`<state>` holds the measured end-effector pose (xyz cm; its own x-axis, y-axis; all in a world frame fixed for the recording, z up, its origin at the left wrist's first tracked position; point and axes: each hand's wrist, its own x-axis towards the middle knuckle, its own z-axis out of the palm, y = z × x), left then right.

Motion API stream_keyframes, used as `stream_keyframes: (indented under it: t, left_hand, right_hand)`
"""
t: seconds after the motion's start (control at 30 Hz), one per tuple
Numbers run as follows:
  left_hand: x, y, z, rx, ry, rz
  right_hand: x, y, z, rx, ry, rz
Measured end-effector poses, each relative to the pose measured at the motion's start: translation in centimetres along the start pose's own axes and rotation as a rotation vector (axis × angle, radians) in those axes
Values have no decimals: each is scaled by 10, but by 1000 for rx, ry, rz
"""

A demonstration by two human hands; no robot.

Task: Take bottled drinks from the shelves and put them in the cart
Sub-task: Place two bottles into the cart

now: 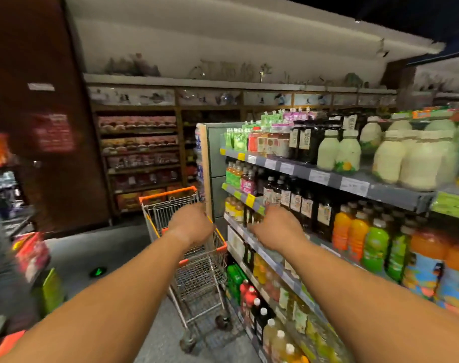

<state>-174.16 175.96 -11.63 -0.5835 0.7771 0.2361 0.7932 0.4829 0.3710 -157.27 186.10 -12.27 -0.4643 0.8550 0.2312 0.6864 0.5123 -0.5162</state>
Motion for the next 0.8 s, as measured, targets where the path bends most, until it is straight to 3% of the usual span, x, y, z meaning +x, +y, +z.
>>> stream_keyframes:
  t: [0.3,0.5,0.8]
  left_hand:
    - [114,-84,54,-39,2,-275]
    - [192,-161,104,-74,0,-403]
    - [378,-260,144,-90,-80,-408]
  right_hand:
    - [143,-42,117,79,-183,-207]
    - [229,-64,214,102,-335,-189]
    - [385,-113,341,40,-367,-99]
